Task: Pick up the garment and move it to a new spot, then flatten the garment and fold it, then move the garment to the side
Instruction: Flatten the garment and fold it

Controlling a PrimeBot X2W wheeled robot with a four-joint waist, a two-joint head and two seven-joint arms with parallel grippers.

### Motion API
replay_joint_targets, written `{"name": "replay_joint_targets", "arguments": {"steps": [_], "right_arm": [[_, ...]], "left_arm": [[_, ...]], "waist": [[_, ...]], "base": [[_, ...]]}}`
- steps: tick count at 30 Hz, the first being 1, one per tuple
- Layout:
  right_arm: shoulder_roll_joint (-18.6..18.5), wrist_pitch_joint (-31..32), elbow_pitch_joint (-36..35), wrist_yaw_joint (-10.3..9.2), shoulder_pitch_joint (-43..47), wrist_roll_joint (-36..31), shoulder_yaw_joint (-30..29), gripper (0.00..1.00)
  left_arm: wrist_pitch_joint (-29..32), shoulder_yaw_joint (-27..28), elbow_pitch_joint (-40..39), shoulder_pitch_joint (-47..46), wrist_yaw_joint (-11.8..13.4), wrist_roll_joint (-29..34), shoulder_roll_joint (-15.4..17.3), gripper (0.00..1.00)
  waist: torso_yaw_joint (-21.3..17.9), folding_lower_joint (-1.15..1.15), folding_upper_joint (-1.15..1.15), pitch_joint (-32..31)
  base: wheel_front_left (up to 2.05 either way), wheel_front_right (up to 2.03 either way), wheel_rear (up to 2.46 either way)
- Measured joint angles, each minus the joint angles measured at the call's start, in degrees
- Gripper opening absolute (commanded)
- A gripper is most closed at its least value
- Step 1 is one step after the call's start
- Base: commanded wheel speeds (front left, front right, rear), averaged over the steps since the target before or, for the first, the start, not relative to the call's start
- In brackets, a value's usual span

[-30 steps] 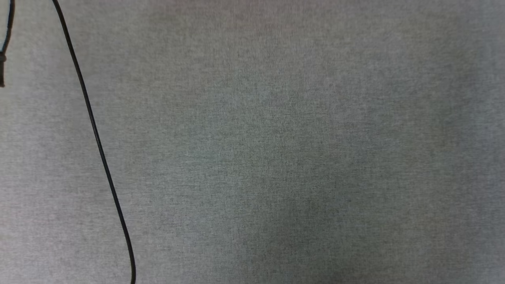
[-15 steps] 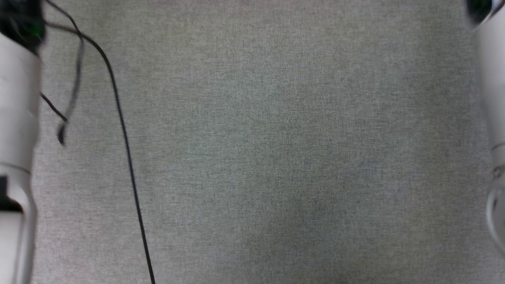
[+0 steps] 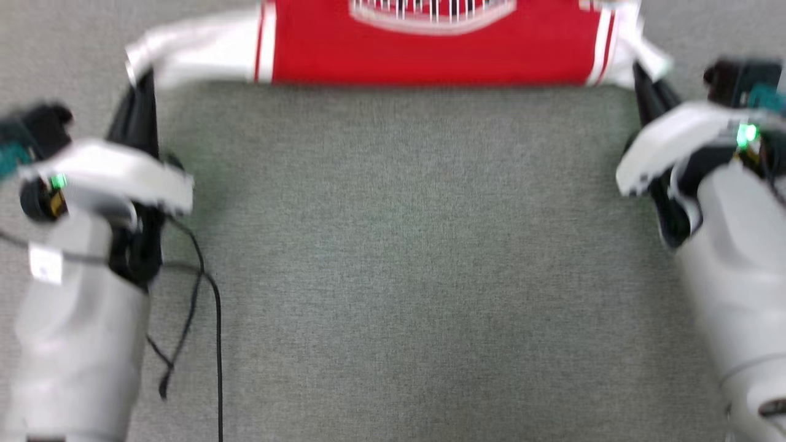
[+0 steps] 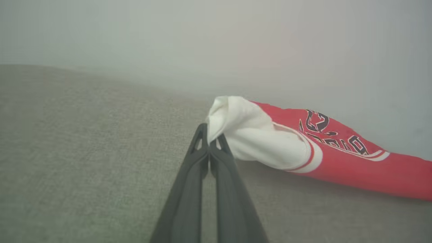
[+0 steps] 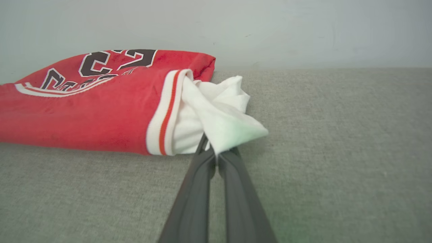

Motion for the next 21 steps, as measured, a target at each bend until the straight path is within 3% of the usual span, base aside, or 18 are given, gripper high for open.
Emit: {"name": "replay_joint_targets", "arguments": {"steps": [11, 21], "right_arm": [[-2.01, -0.11, -11.74, 0.01, 21.76, 4.46, 0.30, 0.00], [1.16, 8.35, -33.48, 0.02, 48.06, 2.37, -6.71, 0.00]], "left_arm": [[0.00, 7.71, -11.29, 24.02, 0.45, 7.11, -5.21, 0.00], [0.03, 8.51, -19.89, 41.66, 2.46, 9.94, -7.38, 0.00]], "waist": [[0.08, -0.01, 0.00, -9.66], [0.53, -0.02, 0.00, -18.08]], "base": [[0.00, 0.00, 0.00], [0.00, 0.00, 0.00]]}}
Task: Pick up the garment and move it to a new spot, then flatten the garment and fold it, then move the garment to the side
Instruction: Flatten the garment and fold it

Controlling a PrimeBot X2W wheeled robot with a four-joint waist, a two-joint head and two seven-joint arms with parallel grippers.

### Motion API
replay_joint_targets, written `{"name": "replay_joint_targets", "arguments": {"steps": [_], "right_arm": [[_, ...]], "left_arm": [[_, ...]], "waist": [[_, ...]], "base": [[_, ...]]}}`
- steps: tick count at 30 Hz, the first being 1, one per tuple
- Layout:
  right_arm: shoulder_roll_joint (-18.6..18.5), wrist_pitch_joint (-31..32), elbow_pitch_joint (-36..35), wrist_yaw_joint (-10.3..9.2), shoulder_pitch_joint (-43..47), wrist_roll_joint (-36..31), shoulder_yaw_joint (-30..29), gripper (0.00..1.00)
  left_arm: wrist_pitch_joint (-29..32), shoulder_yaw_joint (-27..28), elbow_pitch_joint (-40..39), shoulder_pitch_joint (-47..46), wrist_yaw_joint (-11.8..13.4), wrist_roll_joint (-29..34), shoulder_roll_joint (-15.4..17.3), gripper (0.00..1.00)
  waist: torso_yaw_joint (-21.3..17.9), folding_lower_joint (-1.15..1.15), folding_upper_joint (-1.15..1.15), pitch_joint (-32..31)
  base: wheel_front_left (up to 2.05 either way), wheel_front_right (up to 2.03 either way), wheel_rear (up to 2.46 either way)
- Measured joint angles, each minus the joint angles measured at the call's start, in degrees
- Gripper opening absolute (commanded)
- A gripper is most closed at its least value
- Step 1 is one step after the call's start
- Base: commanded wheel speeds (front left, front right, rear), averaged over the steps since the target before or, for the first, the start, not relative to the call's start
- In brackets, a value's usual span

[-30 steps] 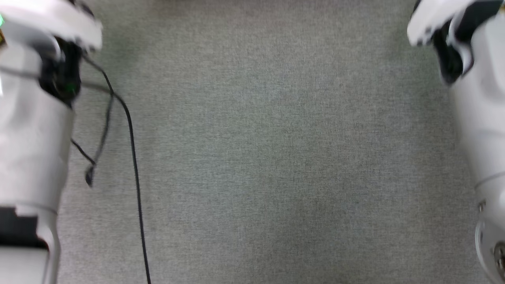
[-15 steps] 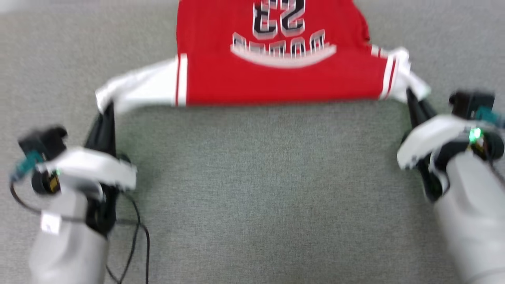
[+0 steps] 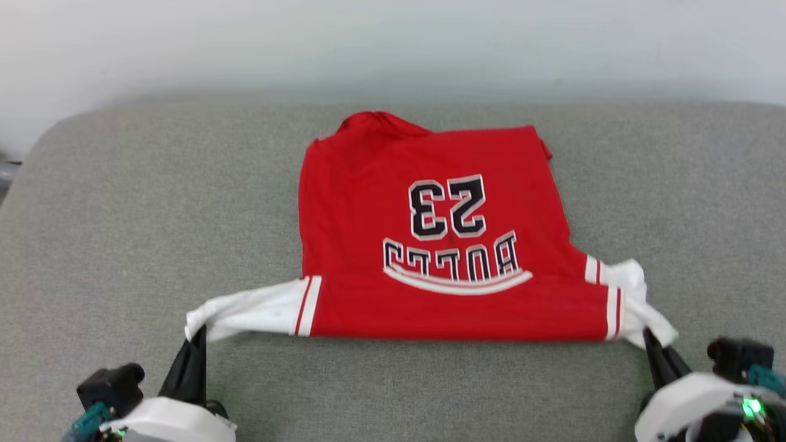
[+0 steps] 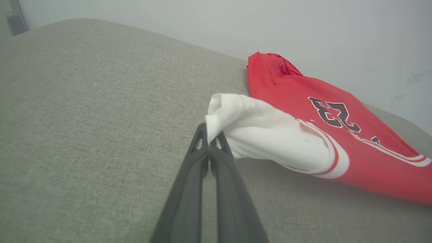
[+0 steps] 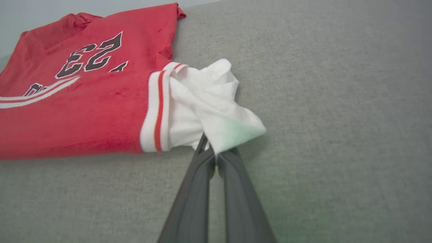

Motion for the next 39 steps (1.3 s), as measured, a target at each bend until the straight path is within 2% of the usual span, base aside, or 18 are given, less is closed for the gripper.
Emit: {"name": "replay_joint_targets", "arguments": {"steps": [8, 15, 17, 18, 19, 24, 29, 34, 39], "right_arm": [[3.30, 9.61, -18.59, 0.00, 17.83, -2.82, -4.32, 0.00], [3.65, 14.04, -26.17, -0.01, 23.99, -2.15, -4.17, 0.00], [3.66, 14.58, -27.04, -0.01, 24.28, -1.51, -4.01, 0.36], [3.66, 14.67, -27.31, -0.01, 24.27, -1.36, -3.82, 0.84], [3.65, 14.81, -27.47, -0.02, 24.18, -0.78, -3.55, 1.00], [3.67, 13.06, -27.52, -0.04, 18.62, -1.18, -3.37, 1.00], [3.65, 12.11, -23.05, -0.04, 8.34, -0.83, -3.53, 1.00], [1.53, 15.30, -13.55, -0.04, -6.43, 0.91, -3.57, 1.00], [-1.65, 21.79, -2.93, -0.04, -19.85, 1.35, -3.02, 1.00]], "left_arm": [[3.08, -1.00, -6.56, 10.28, 2.14, 0.54, 0.42, 0.00], [5.05, -1.83, -12.34, 14.82, 3.64, 1.26, 0.79, 0.00], [5.43, -2.27, -13.69, 14.90, 4.00, 1.49, 0.70, 0.00], [5.78, -2.53, -14.12, 14.89, 4.03, 1.55, 0.73, 0.00], [5.79, -2.80, -14.66, 14.88, 4.03, 1.59, 0.65, 0.00], [6.19, -3.77, -16.25, 13.04, 4.19, 2.35, 0.55, 0.00], [5.61, -4.64, -17.63, 10.16, 3.96, 3.22, 0.92, 0.00], [4.67, -5.38, -19.25, 5.24, 2.92, 4.00, 1.11, 0.00], [3.67, -7.30, -19.67, -0.75, 1.47, 4.64, 0.74, 0.00]], "waist": [[0.63, 0.00, 0.00, -5.22], [0.37, 0.01, 0.00, -7.15], [0.37, 0.01, 0.00, -7.25], [0.40, 0.01, 0.00, -7.24], [0.44, 0.01, 0.00, -7.17], [0.58, 0.02, 0.00, -6.14], [0.76, 0.02, 0.00, -4.05], [1.17, 0.03, 0.00, 0.12], [2.62, 0.04, 0.00, 4.76]], "base": [[0.00, 0.00, 0.00], [0.00, 0.00, 0.00], [0.00, 0.00, 0.00], [0.00, 0.00, 0.00], [0.00, 0.00, 0.00], [0.00, 0.00, 0.00], [0.00, 0.00, 0.00], [0.00, 0.00, 0.00], [0.00, 0.00, 0.00]]}}
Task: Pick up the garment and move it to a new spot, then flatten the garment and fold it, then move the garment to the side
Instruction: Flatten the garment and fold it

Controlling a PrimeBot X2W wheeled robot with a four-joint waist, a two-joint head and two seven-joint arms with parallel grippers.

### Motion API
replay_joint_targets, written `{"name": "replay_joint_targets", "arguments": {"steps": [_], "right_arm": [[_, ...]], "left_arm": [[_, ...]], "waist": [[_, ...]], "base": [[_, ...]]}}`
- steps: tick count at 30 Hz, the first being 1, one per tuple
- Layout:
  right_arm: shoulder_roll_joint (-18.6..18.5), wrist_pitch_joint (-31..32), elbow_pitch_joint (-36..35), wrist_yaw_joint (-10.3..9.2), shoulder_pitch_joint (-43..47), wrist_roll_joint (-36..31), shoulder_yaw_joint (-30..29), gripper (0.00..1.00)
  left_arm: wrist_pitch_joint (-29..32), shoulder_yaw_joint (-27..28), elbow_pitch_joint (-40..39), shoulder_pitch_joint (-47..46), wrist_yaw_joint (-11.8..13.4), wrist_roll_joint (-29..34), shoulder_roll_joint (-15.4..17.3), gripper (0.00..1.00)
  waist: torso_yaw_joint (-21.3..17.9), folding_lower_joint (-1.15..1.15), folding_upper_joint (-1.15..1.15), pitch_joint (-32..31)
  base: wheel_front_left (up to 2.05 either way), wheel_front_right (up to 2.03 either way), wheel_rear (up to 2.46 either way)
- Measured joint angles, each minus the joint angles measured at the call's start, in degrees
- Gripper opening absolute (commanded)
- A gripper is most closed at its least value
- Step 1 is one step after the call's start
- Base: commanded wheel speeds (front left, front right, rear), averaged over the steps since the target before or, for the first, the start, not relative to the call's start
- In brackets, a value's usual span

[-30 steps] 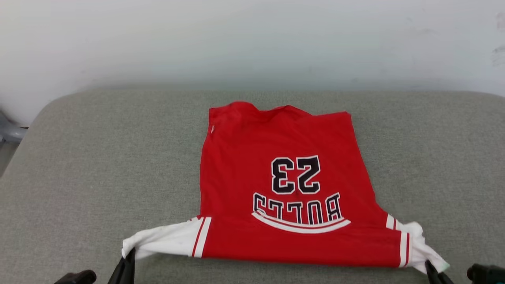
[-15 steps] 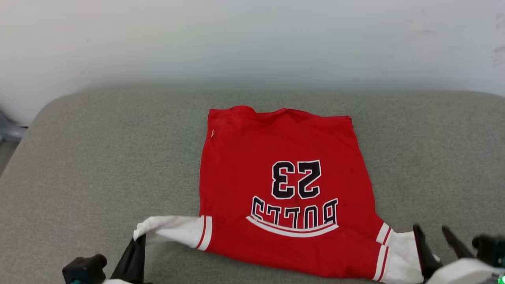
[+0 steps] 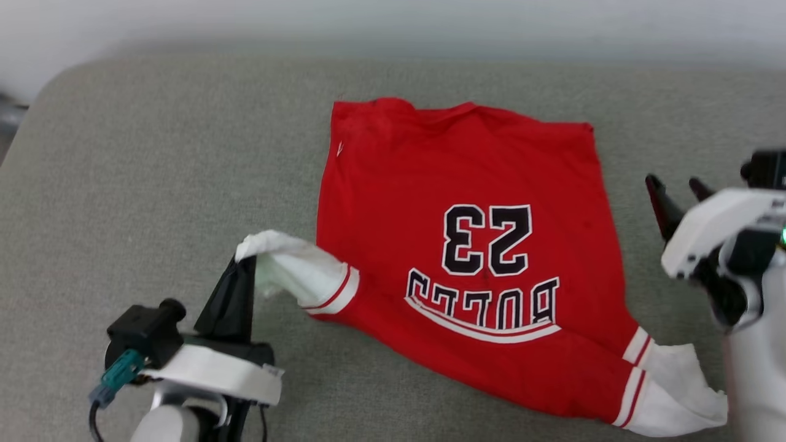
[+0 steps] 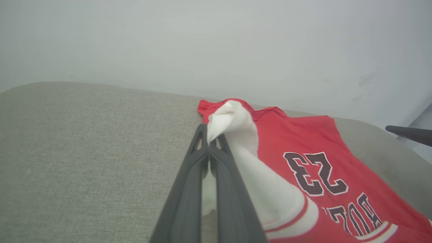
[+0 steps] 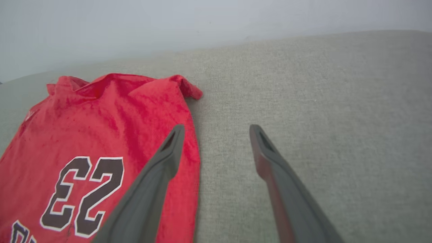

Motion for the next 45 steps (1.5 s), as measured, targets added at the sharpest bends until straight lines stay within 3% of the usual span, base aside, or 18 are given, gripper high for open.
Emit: {"name": "replay_joint_targets", "arguments": {"steps": [12, 23, 24, 25, 26, 36, 45], "right_arm": [[-2.96, 18.80, 16.14, -0.01, -24.72, -2.82, 2.67, 1.00], [-4.88, 27.35, 26.81, 0.00, -31.95, -7.19, 1.79, 1.00], [-4.97, 28.41, 27.69, 0.01, -32.39, -7.43, 1.37, 0.91], [-4.99, 29.58, 28.36, 0.01, -32.73, -7.61, 1.10, 0.08], [-4.93, 30.33, 28.88, 0.00, -32.98, -7.64, 0.78, 0.00], [-4.50, 28.14, 28.51, 0.01, -30.69, -9.17, 2.82, 0.00], [-10.10, 26.62, 19.51, 0.01, -17.73, -2.57, 7.14, 0.00]], "left_arm": [[-2.12, -3.79, 1.43, -9.22, -2.07, 0.38, -2.53, 0.00], [-3.52, -5.38, 3.12, -12.30, -3.14, 0.05, -3.61, 0.00], [-3.53, -5.44, 3.25, -12.30, -3.15, 0.05, -3.68, 0.00], [-3.53, -5.53, 3.41, -12.30, -3.26, 0.05, -3.72, 0.00], [-3.54, -5.55, 3.61, -12.30, -3.34, 0.05, -3.77, 0.00], [-3.63, -4.99, 6.51, -9.75, -3.49, 0.23, -2.80, 0.00], [-2.45, -3.54, 8.45, -1.36, -0.96, -0.87, -1.57, 0.00]], "waist": [[5.40, 0.00, 0.00, 9.87], [9.94, -0.01, 0.00, 15.14], [10.12, -0.01, 0.00, 15.21], [10.22, -0.01, 0.00, 15.13], [10.27, -0.02, 0.00, 14.98], [9.33, -0.01, 0.00, 10.44], [6.89, -0.02, 0.00, 1.99]], "base": [[0.00, 0.00, 0.00], [0.00, 0.00, 0.00], [0.00, 0.00, 0.00], [0.00, 0.00, 0.00], [0.00, 0.00, 0.00], [0.00, 0.00, 0.00], [0.00, 0.00, 0.00]]}}
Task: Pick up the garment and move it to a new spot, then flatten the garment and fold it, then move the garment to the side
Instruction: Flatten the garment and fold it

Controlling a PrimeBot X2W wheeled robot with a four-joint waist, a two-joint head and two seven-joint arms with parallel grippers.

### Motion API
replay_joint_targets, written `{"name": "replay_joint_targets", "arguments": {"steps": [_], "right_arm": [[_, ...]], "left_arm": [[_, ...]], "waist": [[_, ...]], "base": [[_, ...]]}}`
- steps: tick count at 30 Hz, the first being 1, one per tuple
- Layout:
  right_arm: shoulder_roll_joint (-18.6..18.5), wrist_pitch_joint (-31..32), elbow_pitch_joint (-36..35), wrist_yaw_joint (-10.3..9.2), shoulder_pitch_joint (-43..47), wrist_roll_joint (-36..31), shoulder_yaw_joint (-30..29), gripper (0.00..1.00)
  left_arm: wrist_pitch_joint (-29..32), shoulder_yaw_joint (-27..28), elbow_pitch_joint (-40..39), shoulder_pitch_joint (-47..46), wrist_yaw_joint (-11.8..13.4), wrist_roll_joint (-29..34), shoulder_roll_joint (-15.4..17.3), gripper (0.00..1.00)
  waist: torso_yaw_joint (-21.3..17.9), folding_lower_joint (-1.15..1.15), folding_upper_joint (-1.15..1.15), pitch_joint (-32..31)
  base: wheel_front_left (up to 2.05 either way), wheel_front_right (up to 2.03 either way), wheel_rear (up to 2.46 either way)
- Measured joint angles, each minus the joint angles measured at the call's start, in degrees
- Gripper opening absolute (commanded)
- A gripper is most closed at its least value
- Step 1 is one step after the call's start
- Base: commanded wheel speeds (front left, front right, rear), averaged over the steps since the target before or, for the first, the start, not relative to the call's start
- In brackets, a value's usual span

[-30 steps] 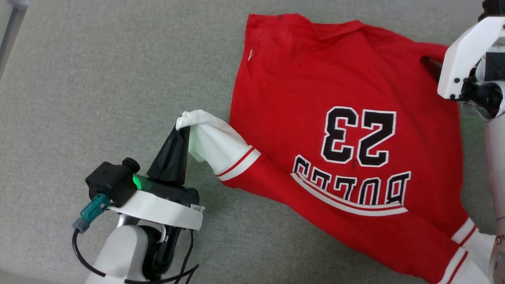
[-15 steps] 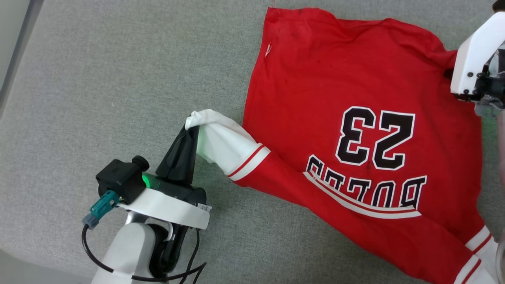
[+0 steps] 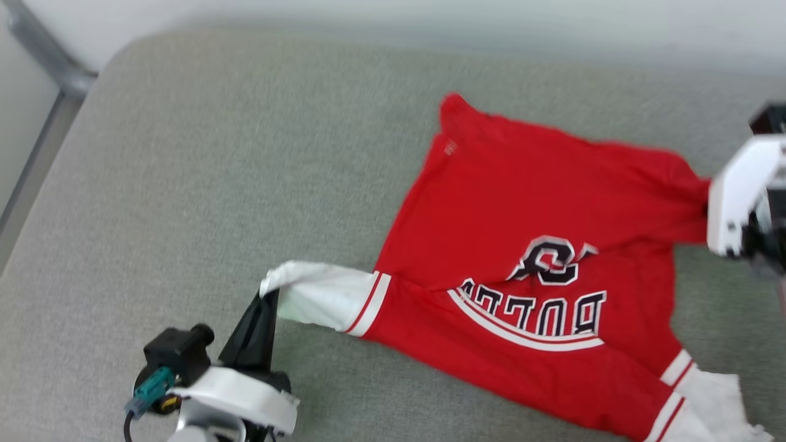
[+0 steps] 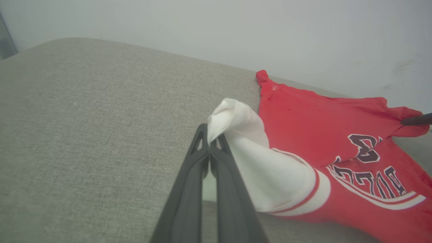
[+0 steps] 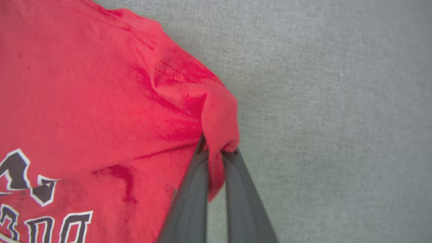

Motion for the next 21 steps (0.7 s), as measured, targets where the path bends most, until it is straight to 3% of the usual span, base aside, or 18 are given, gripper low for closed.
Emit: {"name": "replay_joint_targets", "arguments": {"steps": [5, 10, 16, 21], "right_arm": [[-1.71, 0.44, -9.50, 0.00, 12.70, 4.75, -1.90, 0.00], [-0.88, 1.24, -22.16, 0.00, 28.26, 7.08, -7.27, 0.00], [5.95, 3.86, -36.28, 0.00, 47.01, 6.55, -14.30, 0.00], [13.19, 5.46, -43.41, -0.01, 59.06, 5.54, -18.13, 0.00]], "left_arm": [[1.34, 0.67, -0.24, 4.10, 1.72, -0.87, 0.68, 0.00], [2.76, 1.09, -0.57, 6.85, 2.52, -1.41, 1.32, 0.00], [4.24, 1.12, -1.12, 9.38, 3.54, -1.86, 1.78, 0.00], [4.89, 1.43, -1.16, 10.88, 3.97, -2.40, 2.45, 0.00]], "waist": [[-1.85, 0.00, 0.00, -4.59], [-4.11, -0.01, 0.00, -8.41], [-6.64, -0.01, 0.00, -11.80], [-7.82, -0.02, 0.00, -13.51]], "base": [[0.00, 0.00, 0.00], [0.00, 0.00, 0.00], [0.00, 0.00, 0.00], [0.00, 0.00, 0.00]]}}
